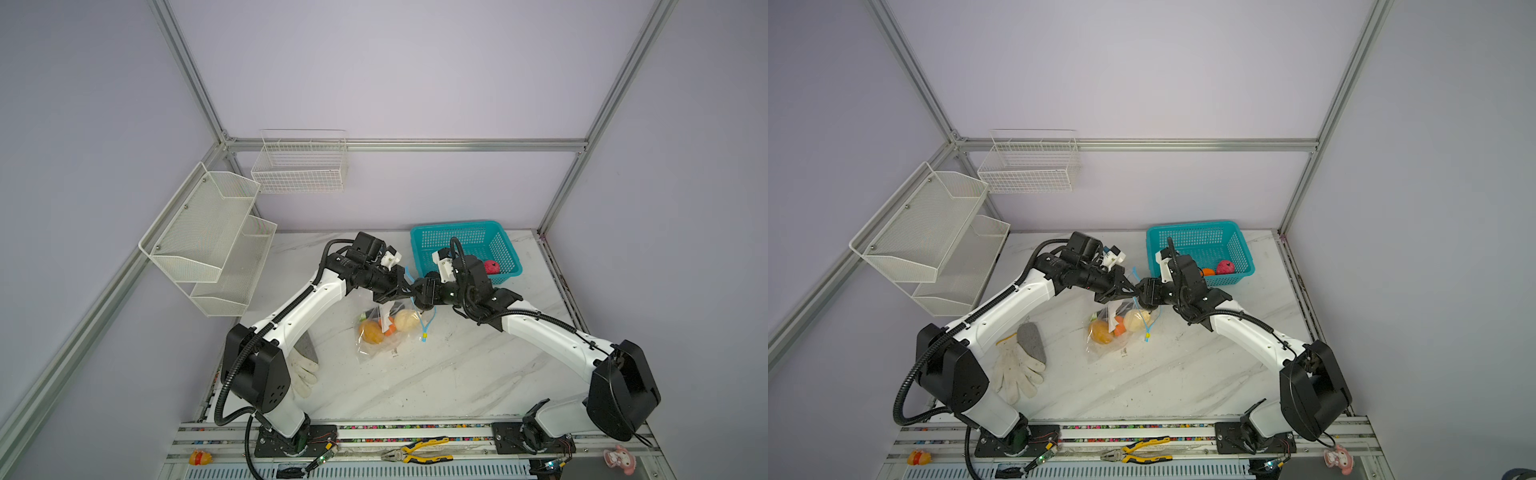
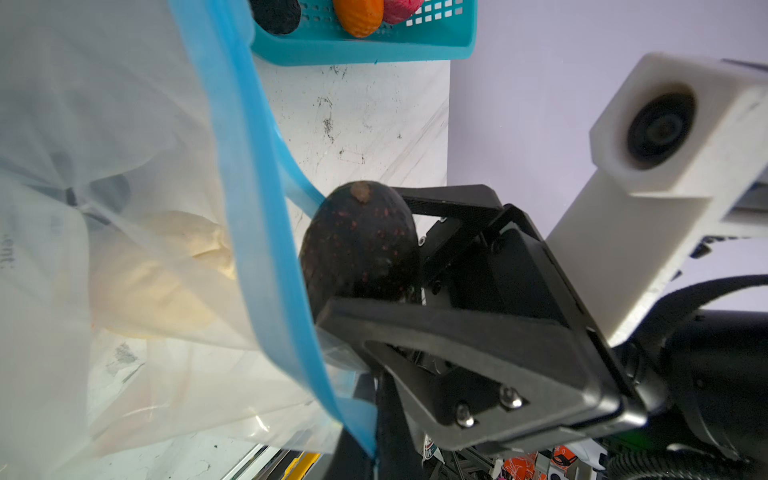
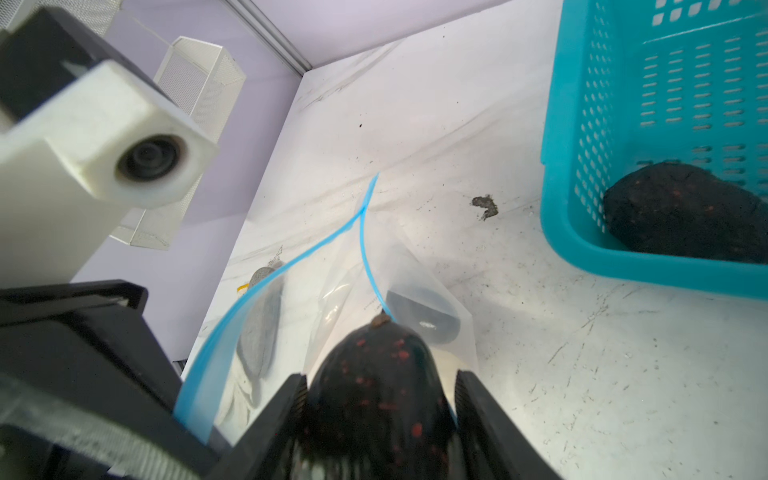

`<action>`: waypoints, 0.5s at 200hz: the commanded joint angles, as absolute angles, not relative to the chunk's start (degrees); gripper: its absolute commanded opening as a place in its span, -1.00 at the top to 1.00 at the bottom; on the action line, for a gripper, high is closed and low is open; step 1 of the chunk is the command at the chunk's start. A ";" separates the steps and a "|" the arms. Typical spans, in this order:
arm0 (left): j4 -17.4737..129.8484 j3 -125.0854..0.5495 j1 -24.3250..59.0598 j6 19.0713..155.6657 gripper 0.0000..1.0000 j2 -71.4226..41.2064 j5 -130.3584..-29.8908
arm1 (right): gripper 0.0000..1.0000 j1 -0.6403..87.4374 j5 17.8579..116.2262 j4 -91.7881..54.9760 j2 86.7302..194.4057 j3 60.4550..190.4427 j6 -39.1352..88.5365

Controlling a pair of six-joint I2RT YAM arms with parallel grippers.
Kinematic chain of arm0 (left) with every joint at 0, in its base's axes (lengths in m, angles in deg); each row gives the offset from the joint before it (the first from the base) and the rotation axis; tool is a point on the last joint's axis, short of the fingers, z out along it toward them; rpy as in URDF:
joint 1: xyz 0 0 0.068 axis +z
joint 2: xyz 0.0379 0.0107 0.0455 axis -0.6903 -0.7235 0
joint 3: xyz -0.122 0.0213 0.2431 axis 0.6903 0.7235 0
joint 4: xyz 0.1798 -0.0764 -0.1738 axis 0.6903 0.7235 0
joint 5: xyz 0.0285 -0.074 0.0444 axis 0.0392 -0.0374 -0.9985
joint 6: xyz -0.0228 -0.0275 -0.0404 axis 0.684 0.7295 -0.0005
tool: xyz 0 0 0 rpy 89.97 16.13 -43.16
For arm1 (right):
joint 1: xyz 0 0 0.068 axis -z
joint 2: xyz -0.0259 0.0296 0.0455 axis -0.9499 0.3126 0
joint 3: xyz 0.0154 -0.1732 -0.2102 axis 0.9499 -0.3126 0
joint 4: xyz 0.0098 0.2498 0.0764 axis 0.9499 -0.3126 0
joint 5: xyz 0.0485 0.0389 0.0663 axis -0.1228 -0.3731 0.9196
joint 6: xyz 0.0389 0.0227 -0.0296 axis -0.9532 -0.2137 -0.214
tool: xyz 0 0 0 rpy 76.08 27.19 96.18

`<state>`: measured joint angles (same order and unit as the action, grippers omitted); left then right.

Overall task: Place the food in the zip-top bag and seal the zipper
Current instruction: 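Carry the avocado with the right gripper to the bag mouth and lower it in, then open the right gripper to release the avocado into the bag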

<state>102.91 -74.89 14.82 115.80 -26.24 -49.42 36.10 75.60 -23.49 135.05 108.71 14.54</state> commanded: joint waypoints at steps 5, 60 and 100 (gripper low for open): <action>101.08 -78.09 14.92 115.85 1.00 -24.20 -48.63 | -0.21 35.83 79.31 -25.69 135.35 110.55 13.63; 100.74 -77.90 14.96 115.76 1.00 -24.17 -48.22 | -0.40 35.84 78.83 -26.74 136.30 112.59 13.40; 100.75 -77.20 15.13 115.68 1.00 -23.89 -48.21 | -0.41 35.94 74.71 -30.11 134.18 114.26 14.53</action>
